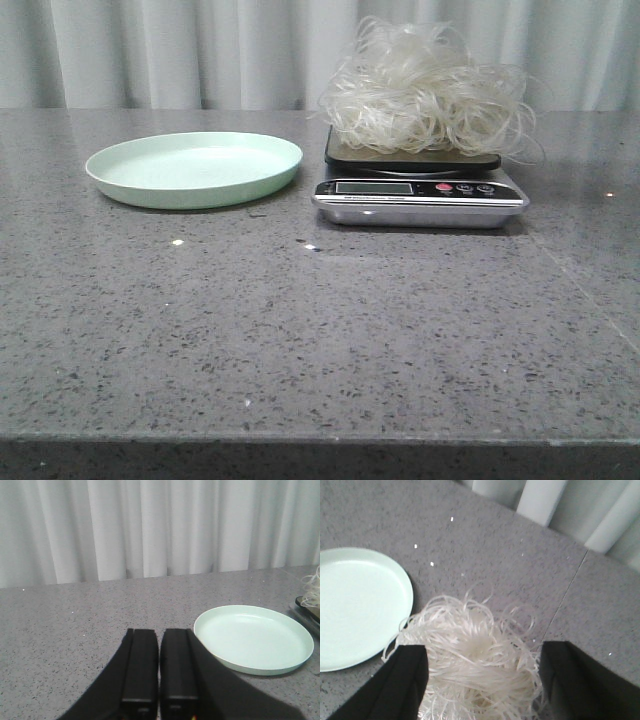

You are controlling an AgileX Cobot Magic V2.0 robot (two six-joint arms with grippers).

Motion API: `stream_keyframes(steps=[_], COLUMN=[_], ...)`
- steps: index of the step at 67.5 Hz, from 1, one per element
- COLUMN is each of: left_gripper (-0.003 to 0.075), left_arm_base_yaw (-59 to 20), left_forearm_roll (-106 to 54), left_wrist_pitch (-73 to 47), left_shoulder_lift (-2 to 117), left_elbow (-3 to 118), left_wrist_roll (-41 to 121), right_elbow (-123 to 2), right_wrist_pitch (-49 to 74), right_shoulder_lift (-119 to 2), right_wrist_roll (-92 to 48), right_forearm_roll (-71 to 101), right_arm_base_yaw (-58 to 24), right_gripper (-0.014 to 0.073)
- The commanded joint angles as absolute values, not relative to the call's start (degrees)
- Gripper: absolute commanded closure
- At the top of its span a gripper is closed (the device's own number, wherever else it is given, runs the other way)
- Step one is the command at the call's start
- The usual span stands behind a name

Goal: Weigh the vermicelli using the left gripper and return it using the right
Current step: 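Lower the right gripper onto the vermicelli on the scale and grasp it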

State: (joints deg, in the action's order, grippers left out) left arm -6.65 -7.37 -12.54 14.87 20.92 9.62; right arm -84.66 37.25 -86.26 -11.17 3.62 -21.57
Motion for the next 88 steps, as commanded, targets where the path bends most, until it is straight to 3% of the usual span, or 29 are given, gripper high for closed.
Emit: stream_keyframes(steps=[1, 38, 43, 56, 88], left_gripper=[0.0584, 0.0584, 0.0584, 0.0584, 0.0584], left_arm_base_yaw=[-6.6, -6.6, -6.6, -6.6, -6.6], left_forearm_roll=[-8.0, -8.0, -8.0, -8.0, -8.0], left_wrist_pitch=[-7.4, -7.4, -7.4, -7.4, -7.4], left_shoulder_lift=[15.4, 15.4, 15.4, 15.4, 15.4], left_elbow=[22.4, 22.4, 22.4, 22.4, 22.4], left_wrist_roll=[9.0, 9.0, 9.0, 9.0, 9.0], right_elbow=[-87.8, -87.9, -87.9, -87.9, -88.0], right_wrist_pitch=[37.1, 42.4, 42.6, 42.8, 42.8], right_shoulder_lift=[-87.9, -100.2, -100.4, -100.3, -92.0], right_wrist_roll=[-12.2, -12.2, -12.2, -12.2, -12.2], right_forearm_roll=[3.9, 2.6, 2.4, 2.3, 2.3], right_arm_base_yaw=[-21.6, -21.6, -21.6, -21.6, -21.6], right_gripper=[0.0018, 0.0015, 0.0081, 0.0457, 0.0443])
